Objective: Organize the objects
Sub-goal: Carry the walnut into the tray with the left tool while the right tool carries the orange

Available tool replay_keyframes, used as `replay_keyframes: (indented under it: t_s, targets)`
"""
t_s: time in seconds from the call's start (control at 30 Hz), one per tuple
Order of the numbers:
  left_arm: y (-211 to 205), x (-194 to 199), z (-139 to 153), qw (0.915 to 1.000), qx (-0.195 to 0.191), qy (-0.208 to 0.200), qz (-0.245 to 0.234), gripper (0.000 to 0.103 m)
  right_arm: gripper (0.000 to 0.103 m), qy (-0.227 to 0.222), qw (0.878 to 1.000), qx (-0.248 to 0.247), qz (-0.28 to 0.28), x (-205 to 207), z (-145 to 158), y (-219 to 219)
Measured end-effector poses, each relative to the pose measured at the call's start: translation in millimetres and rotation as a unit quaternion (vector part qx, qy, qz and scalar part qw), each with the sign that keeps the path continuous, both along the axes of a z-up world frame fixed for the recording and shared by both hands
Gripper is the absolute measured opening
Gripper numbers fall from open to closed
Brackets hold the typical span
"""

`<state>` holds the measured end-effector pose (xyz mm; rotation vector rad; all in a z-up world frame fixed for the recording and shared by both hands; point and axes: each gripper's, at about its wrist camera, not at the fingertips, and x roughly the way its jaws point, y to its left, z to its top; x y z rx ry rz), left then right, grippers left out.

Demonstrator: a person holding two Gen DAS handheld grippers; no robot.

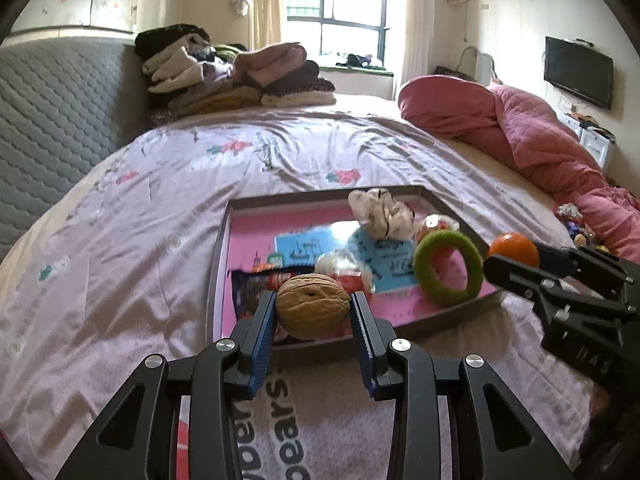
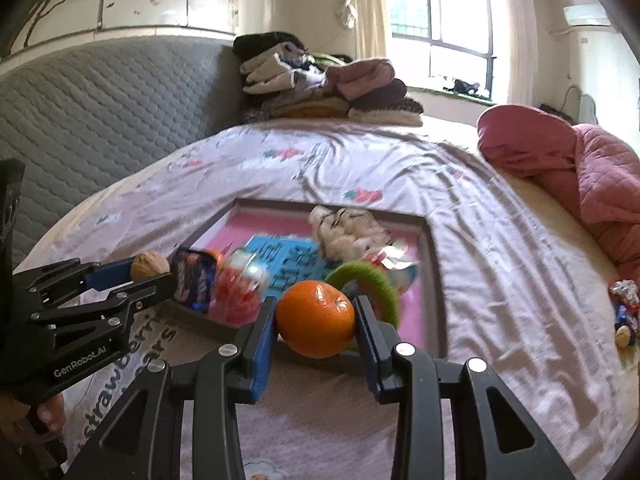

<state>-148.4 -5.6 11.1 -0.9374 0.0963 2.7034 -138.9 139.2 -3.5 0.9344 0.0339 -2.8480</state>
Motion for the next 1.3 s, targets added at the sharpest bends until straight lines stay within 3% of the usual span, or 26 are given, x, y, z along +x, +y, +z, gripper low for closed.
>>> replay_keyframes:
  t_s: [0.57,0.93,1.3]
  targets:
    - [32.4,-18.7,-2.5,0.9998,-0.004,0.005,-0.021,0.037,0.038,0.006,0.999,0.009,-0.037,-21.8,0.6,29.7]
    - [69.4,-36.3,-23.6,0.9982,-0.012,-0.015,-0.057,0.037,0.038,-0.030,0.998,0.016,-0.051,-40.6,-24.1,40.2]
    - [77.8,-44.2,-42.0,0.9971,-0.023,-0.031,-0.066,0.037,0.038,-0.059,0.997,0.026,-0.047,-49.3,-45.3,34.6]
